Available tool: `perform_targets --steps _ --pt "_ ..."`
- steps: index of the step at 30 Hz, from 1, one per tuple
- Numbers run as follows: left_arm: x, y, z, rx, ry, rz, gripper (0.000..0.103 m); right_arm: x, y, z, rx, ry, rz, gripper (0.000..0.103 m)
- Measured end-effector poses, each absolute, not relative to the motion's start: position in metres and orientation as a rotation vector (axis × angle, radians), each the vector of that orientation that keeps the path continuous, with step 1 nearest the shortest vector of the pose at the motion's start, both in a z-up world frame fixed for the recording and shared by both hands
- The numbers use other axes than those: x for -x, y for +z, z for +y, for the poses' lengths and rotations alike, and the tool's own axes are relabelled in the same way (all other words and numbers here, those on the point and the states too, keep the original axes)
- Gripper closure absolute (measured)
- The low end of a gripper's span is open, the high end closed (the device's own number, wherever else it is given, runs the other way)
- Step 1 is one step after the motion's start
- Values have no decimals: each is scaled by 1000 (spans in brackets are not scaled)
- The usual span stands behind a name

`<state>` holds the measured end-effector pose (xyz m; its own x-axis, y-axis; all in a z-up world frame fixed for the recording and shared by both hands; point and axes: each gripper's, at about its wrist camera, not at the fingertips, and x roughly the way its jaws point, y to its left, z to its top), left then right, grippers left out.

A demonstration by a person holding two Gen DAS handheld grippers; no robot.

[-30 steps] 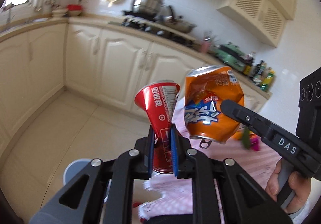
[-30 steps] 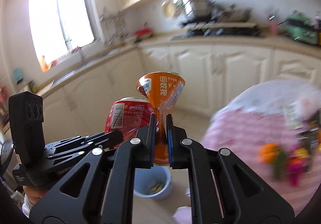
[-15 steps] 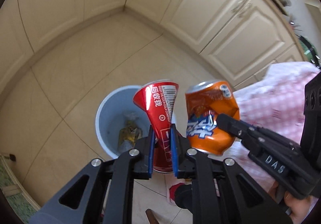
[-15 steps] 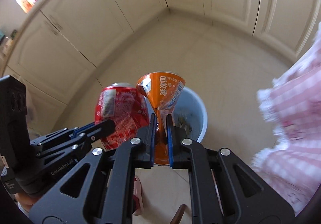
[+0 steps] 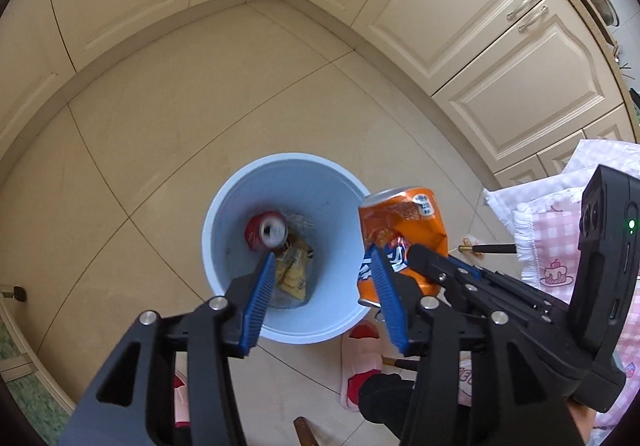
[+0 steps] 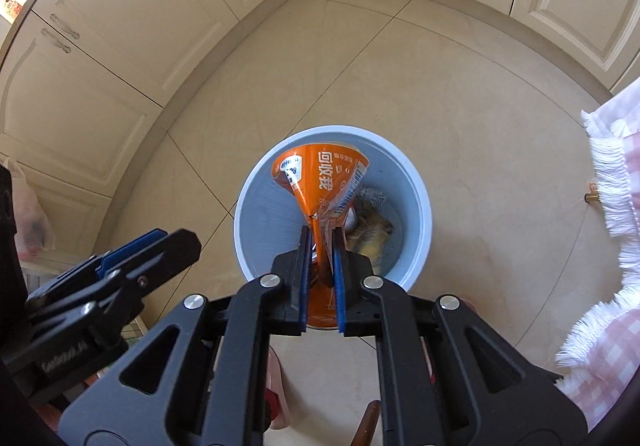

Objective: Collect trash
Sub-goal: 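Carry both cans over the blue bin and open both tools to drop them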

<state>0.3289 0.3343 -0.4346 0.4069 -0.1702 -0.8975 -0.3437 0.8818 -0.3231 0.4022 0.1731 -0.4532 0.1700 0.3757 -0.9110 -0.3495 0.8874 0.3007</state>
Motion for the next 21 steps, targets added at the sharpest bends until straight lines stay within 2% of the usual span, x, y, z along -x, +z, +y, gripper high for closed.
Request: perform_targets --steps 16,18,20,21 --pt "-322 -436 341 519 177 1173 48 -401 -449 180 -29 505 1281 89" --pt "-321 -436 342 523 176 1174 48 -400 -448 181 -29 504 1279 84" --pt "-321 -437 342 522 180 1179 48 -399 -444 179 -30 503 1271 70" --pt "-321 -437 342 523 180 1181 48 -399 -443 179 -29 502 1267 67"
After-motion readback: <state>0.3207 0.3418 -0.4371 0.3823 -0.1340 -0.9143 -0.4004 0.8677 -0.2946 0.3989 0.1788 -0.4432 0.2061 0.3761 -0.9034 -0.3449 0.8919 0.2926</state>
